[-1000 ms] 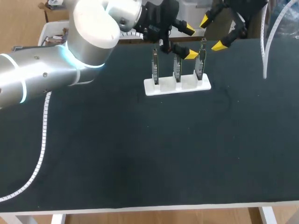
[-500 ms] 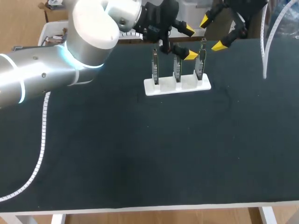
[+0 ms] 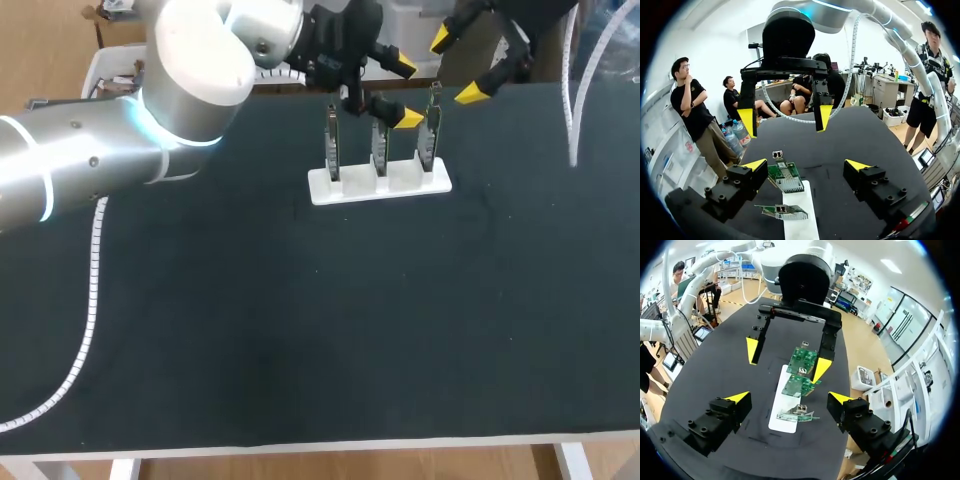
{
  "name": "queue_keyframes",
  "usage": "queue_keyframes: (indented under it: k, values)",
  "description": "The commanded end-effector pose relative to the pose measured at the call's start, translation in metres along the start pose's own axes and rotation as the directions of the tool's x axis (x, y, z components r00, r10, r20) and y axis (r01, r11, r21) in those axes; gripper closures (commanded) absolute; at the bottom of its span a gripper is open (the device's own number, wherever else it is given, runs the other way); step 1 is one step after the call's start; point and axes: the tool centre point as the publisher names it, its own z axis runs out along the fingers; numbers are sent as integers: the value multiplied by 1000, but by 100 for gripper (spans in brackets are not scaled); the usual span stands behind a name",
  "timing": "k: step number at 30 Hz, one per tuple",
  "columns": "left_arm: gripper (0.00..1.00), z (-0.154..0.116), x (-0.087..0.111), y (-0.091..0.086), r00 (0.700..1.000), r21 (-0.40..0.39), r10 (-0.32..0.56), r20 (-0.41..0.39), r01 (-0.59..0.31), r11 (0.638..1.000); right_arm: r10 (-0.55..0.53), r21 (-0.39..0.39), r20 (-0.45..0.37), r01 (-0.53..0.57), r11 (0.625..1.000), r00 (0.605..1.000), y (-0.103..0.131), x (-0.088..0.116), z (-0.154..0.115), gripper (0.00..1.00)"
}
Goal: Pick up the optical module with the left hand, and insert it into the network port with the right hand.
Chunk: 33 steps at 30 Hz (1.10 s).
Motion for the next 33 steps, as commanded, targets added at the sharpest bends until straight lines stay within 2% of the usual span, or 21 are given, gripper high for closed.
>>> queue_keyframes:
  k: [1,15,16,18,19,22,23,33]
  values:
    - [0,0,-1,0,1000,0,-1,-4,1,1000,-15,10,22,14,1000,1000,8,0,-2,0]
    - [0,0,-1,0,1000,0,-1,-4,1,1000,-23,17,17,23,1000,1000,7,-1,-3,0]
    - [0,0,-1,0,1000,0,-1,-4,1,1000,-23,17,17,23,1000,1000,7,-1,-3,5]
    - [0,0,-1,0,1000,0,-1,-4,1,1000,-23,17,17,23,1000,1000,7,-1,-3,56]
    - [0,0,-1,0,1000,0,-1,-4,1,1000,-23,17,17,23,1000,1000,7,-1,-3,68]
    - [0,0,-1,0,1000,0,-1,-4,1,1000,-23,17,17,23,1000,1000,7,-1,-3,89]
    - [0,0,-1,0,1000,0,-1,-4,1,1000,-23,17,17,23,1000,1000,7,-1,-3,100]
    - [0,0,-1,0,1000,0,-1,-4,1,1000,-23,17,17,23,1000,1000,7,-1,-3,100]
